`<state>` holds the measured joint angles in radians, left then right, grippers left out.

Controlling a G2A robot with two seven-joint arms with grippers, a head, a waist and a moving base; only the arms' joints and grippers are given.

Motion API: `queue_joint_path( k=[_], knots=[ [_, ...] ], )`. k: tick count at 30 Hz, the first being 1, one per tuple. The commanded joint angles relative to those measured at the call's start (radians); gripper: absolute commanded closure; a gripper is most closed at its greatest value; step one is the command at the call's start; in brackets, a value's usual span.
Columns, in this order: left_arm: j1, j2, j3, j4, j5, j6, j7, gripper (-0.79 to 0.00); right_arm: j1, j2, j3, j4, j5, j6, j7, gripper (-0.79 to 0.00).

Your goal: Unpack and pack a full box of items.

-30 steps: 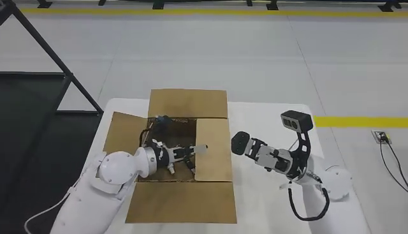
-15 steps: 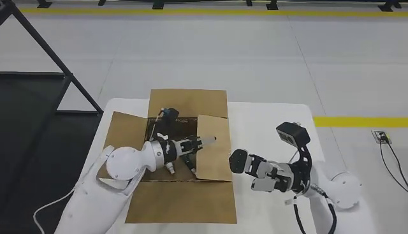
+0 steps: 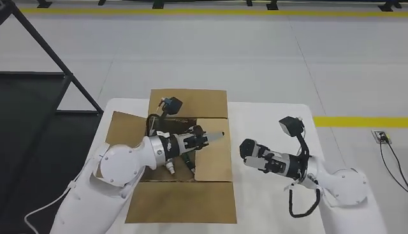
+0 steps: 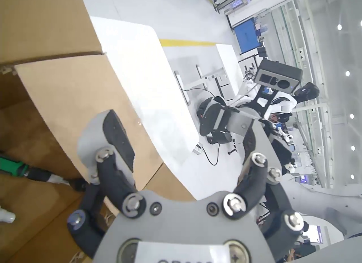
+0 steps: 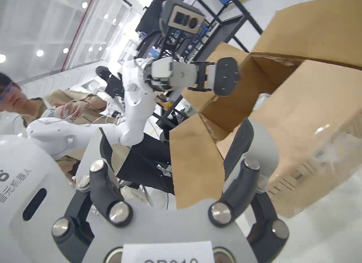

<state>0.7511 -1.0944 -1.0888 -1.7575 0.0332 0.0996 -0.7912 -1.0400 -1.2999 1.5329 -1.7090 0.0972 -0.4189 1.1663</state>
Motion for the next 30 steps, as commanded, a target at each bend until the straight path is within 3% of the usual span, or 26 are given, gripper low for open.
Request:
queue_joint_path(
  k=[1, 10, 22, 26, 30],
  knots=[
    [0.001, 0.000, 0.000, 0.009, 0.028, 0.006, 0.012, -0.785, -0.010, 0.004, -0.007, -0.015, 0.016, -0.003, 0.027, -0.785],
    [0.071, 0.014, -0.050, 0.107, 0.027, 0.004, -0.029, -0.785, -0.013, 0.020, -0.041, -0.042, 0.036, -0.032, 0.038, -0.785],
    [-0.021, -0.035, 0.110, 0.255, -0.003, -0.044, 0.023, -0.785, -0.035, 0.043, -0.047, -0.076, 0.068, -0.053, 0.041, -0.785],
    [-0.029, -0.041, 0.104, 0.239, -0.023, -0.069, 0.046, -0.785, -0.046, 0.051, -0.052, -0.085, 0.067, -0.058, 0.039, -0.785],
    [-0.002, -0.035, 0.060, 0.167, -0.033, -0.084, 0.071, -0.785, -0.055, 0.059, -0.052, -0.092, 0.079, -0.065, 0.047, -0.785]
  ],
)
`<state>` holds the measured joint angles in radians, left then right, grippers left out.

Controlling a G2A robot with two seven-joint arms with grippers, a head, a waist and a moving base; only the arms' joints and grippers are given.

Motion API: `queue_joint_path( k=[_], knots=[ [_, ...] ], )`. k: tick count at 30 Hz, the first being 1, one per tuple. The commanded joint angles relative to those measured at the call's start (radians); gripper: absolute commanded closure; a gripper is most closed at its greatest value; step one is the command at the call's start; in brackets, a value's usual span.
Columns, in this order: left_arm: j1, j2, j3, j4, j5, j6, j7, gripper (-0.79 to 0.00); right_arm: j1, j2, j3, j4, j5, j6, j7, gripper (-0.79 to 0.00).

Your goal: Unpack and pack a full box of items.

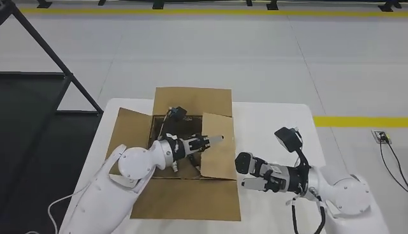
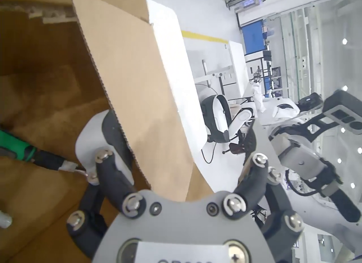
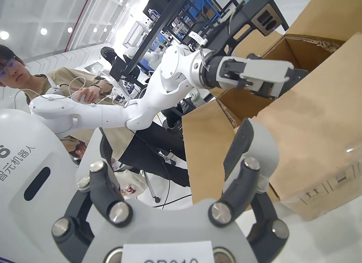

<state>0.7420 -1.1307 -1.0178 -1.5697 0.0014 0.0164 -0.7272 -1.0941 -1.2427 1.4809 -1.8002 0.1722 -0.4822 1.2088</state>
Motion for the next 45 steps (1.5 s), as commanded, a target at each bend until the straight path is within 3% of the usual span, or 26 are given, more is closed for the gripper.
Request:
queue_joint_path(
  k=[1, 5, 10, 22, 31, 35, 40, 45],
  knots=[
    [0.014, 0.003, -0.017, -0.045, 0.003, -0.003, 0.010, -0.785, -0.002, 0.004, 0.001, -0.001, 0.009, -0.004, 0.010, -0.785],
    [0.017, 0.002, -0.021, -0.126, 0.016, 0.005, 0.024, -0.785, -0.001, 0.013, -0.001, -0.008, 0.023, -0.006, 0.039, -0.785],
    [-0.034, -0.017, 0.032, -0.149, 0.031, 0.013, 0.058, -0.785, -0.007, 0.024, 0.006, -0.030, 0.037, -0.010, 0.055, -0.785],
    [-0.205, -0.088, 0.187, 0.014, -0.006, 0.027, 0.097, -0.785, -0.065, 0.046, 0.019, -0.090, 0.048, -0.084, 0.028, -0.785],
    [-0.278, -0.145, 0.276, 0.114, -0.062, 0.011, 0.124, -0.785, -0.052, 0.056, -0.044, -0.138, -0.060, -0.038, -0.005, -0.785],
    [-0.296, -0.162, 0.299, 0.140, -0.046, 0.006, 0.131, -0.785, -0.041, 0.059, -0.061, -0.148, -0.202, 0.045, -0.075, -0.785],
    [-0.307, -0.170, 0.284, 0.174, -0.048, -0.013, 0.118, -0.785, -0.064, 0.067, -0.031, -0.153, -0.294, 0.148, -0.148, -0.785],
    [-0.263, -0.158, 0.234, 0.119, -0.012, -0.025, 0.135, -0.785, -0.055, 0.073, -0.023, -0.142, -0.286, 0.175, -0.162, -0.785]
  ],
)
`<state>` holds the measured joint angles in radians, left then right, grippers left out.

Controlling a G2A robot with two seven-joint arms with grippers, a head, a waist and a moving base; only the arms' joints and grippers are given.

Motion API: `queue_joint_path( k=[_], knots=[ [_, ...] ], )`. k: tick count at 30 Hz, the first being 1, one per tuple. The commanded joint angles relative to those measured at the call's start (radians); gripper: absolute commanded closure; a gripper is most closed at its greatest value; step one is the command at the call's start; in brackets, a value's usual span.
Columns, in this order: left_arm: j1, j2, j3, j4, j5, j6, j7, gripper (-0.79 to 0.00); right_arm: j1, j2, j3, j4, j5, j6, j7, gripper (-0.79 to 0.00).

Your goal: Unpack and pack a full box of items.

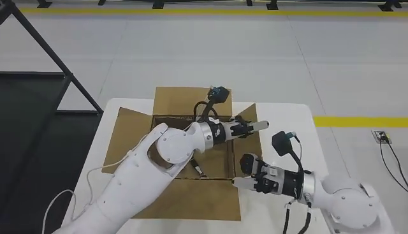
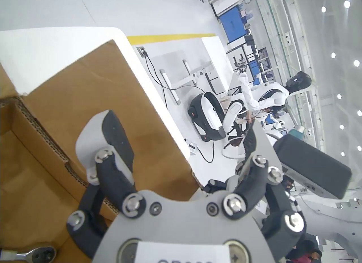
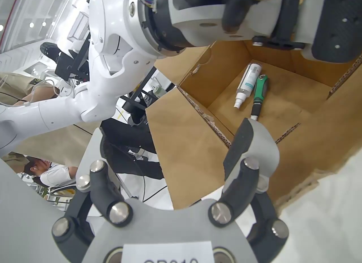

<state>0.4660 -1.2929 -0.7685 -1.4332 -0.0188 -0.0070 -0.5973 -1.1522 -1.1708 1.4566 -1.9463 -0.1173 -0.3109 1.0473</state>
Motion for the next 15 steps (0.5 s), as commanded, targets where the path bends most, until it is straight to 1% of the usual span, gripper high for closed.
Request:
queue_joint_path(
  k=[1, 3, 5, 10, 12, 15],
  knots=[
    [0.026, 0.010, -0.035, -0.038, 0.018, -0.002, 0.004, -0.785, 0.005, 0.002, 0.008, 0.013, 0.011, 0.009, -0.008, -0.785],
    [0.061, 0.026, -0.095, -0.085, 0.036, -0.006, 0.014, -0.785, 0.003, 0.006, 0.025, 0.026, 0.025, 0.014, -0.019, -0.785],
    [0.113, 0.047, -0.170, -0.144, 0.059, -0.011, 0.022, -0.785, 0.000, 0.009, 0.039, 0.042, 0.042, 0.016, -0.025, -0.785],
    [0.277, 0.098, -0.382, -0.276, 0.113, -0.002, 0.001, -0.785, 0.022, 0.013, 0.033, 0.110, 0.075, 0.030, -0.029, -0.785],
    [0.344, 0.115, -0.464, -0.313, 0.118, -0.005, -0.012, -0.785, 0.039, 0.014, 0.022, 0.143, 0.091, 0.032, -0.035, -0.785],
    [0.434, 0.133, -0.561, -0.365, 0.117, -0.015, -0.030, -0.785, 0.063, 0.015, 0.006, 0.191, 0.114, 0.036, -0.034, -0.785]
  ],
)
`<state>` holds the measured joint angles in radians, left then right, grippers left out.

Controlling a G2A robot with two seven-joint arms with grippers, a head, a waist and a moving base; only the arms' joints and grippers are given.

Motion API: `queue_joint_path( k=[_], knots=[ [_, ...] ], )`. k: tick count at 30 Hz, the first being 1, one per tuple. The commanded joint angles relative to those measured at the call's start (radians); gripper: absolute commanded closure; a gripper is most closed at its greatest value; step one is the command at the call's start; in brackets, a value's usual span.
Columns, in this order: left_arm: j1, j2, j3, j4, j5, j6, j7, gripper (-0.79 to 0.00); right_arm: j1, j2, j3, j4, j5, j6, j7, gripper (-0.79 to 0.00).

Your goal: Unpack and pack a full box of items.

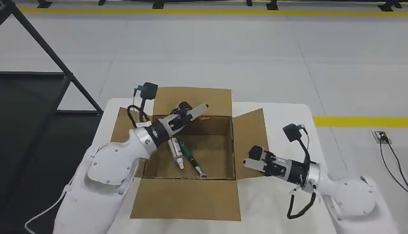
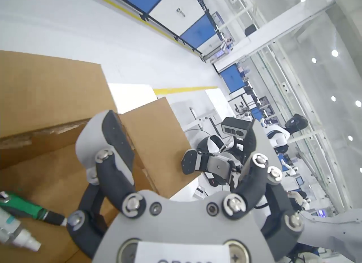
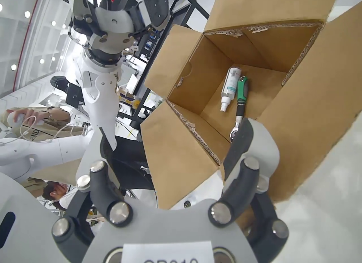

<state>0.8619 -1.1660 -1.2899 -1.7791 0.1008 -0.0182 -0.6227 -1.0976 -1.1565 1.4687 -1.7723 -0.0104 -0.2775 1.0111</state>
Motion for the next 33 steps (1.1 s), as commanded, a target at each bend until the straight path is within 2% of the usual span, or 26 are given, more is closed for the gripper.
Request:
queue_joint_path(
  k=[1, 5, 11, 18, 33],
  knots=[
    [0.063, 0.010, -0.066, -0.031, -0.004, -0.008, -0.009, -0.785, 0.017, 0.001, -0.014, 0.031, 0.010, 0.008, 0.006, -0.785],
    [0.132, 0.021, -0.137, -0.053, -0.022, -0.021, -0.012, -0.785, 0.065, 0.001, -0.053, 0.087, -0.013, 0.044, 0.011, -0.785],
    [0.170, 0.028, -0.180, -0.057, -0.040, -0.039, -0.024, -0.785, 0.104, 0.000, -0.087, 0.142, -0.017, 0.064, -0.017, -0.785],
    [0.168, 0.031, -0.178, -0.037, -0.058, -0.051, -0.027, -0.785, 0.123, 0.002, -0.100, 0.185, -0.013, 0.116, -0.056, -0.785],
    [0.137, 0.036, -0.139, -0.028, -0.041, -0.041, -0.064, -0.785, 0.112, 0.015, -0.111, 0.213, -0.002, 0.166, -0.039, -0.785]
  ],
)
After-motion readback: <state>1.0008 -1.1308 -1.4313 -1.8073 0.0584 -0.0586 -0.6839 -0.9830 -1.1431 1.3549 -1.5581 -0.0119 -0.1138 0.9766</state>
